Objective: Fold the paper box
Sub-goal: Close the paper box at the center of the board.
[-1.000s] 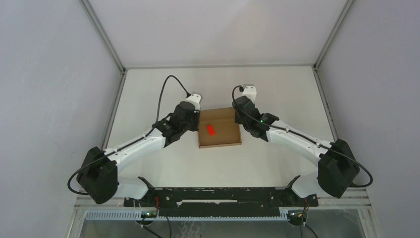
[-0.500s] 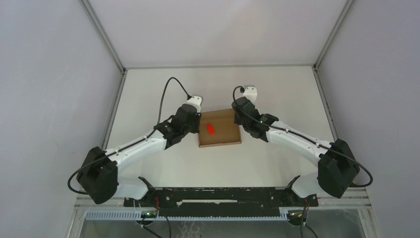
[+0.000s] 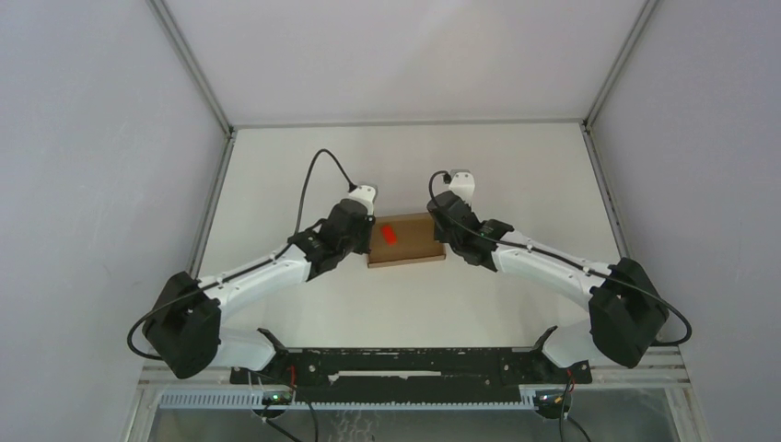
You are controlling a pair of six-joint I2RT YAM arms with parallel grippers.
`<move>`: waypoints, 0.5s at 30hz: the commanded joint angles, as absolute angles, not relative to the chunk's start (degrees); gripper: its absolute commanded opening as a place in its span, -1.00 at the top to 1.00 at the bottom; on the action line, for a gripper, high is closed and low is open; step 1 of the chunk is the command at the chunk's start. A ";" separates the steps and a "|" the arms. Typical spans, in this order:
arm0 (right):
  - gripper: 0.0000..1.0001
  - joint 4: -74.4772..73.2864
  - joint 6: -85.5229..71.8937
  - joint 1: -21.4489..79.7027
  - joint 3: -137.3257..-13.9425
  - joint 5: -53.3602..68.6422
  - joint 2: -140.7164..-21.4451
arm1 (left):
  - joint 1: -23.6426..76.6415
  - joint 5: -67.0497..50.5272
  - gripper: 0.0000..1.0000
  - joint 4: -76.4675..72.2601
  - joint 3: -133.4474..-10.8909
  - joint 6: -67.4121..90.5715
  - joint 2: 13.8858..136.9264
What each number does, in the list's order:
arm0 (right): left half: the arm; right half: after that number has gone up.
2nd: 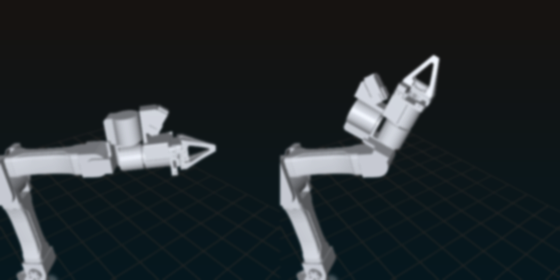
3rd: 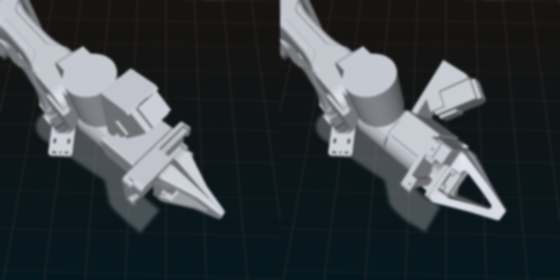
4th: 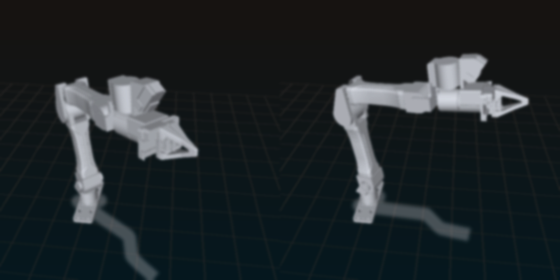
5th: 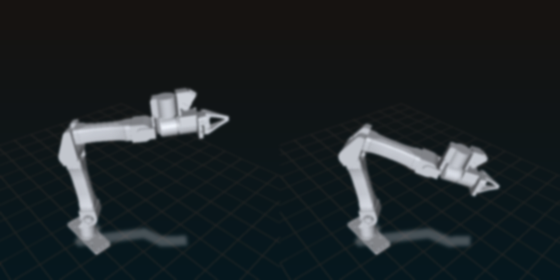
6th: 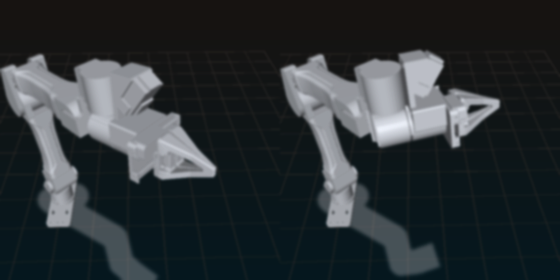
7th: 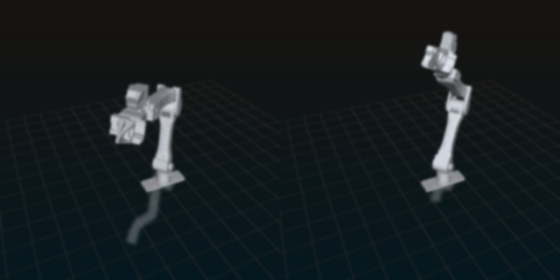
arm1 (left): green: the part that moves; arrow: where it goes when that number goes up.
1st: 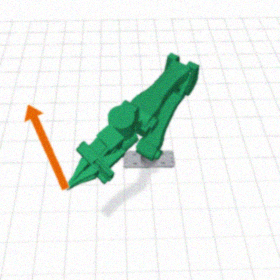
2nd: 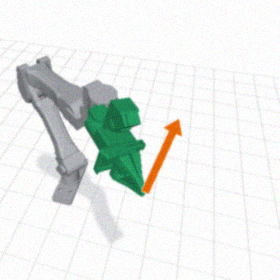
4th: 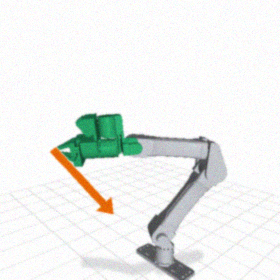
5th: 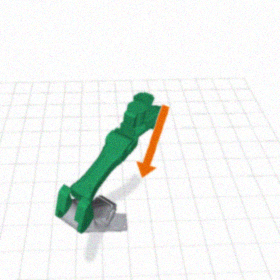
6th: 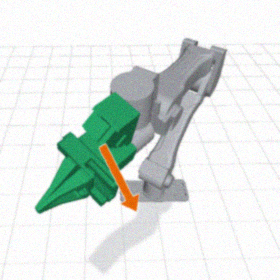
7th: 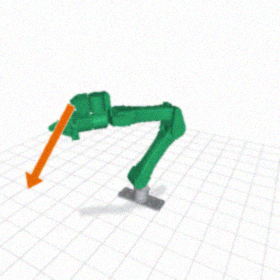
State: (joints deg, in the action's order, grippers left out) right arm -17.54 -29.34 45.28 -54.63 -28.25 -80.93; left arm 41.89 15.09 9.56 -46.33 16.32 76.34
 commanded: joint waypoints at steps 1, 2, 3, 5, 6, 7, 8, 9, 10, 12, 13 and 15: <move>1.00 -12.05 -31.69 48.43 -54.11 -21.28 -78.94 | 44.39 9.07 0.69 3.79 -45.29 18.48 76.32; 1.00 -12.12 -31.57 48.46 -53.94 -21.35 -78.95 | 44.44 9.18 0.70 3.77 -45.22 18.42 76.41; 1.00 -12.16 -31.48 48.54 -53.77 -21.40 -78.93 | 44.47 9.21 0.70 3.78 -45.12 18.47 76.50; 1.00 -12.08 -31.18 48.58 -53.37 -21.49 -78.84 | 44.63 9.34 0.70 3.65 -44.73 18.46 76.58; 1.00 -12.15 -31.06 48.60 -53.31 -21.56 -78.81 | 44.63 9.34 0.70 3.53 -44.39 18.50 76.66; 1.00 -12.21 -30.96 48.60 -53.27 -21.60 -78.81 | 44.67 9.35 0.70 3.36 -44.12 18.50 76.72; 1.00 -12.30 -30.81 48.60 -53.26 -21.62 -78.83 | 44.65 9.32 0.70 3.20 -43.86 18.60 76.81; 1.00 -12.22 -30.77 48.67 -53.24 -21.62 -78.91 | 44.76 9.38 0.70 3.01 -43.57 18.66 76.96; 1.00 -12.18 -30.70 48.70 -53.26 -21.62 -78.99 | 44.74 9.32 0.70 2.83 -43.24 18.80 77.03; 1.00 -12.14 -30.67 48.89 -53.22 -21.71 -79.22 | 44.82 9.34 0.70 2.41 -42.80 18.89 77.29; 1.00 -12.11 -30.63 48.95 -53.14 -21.71 -79.34 | 44.82 9.35 0.69 2.15 -42.58 18.99 77.52; 1.00 -11.78 -30.78 49.27 -52.56 -21.78 -79.58 | 44.94 9.24 0.70 1.71 -42.24 19.21 77.88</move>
State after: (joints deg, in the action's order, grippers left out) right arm -17.47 -29.69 46.39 -52.71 -27.86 -80.51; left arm 43.00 14.59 8.19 -42.92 17.56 77.01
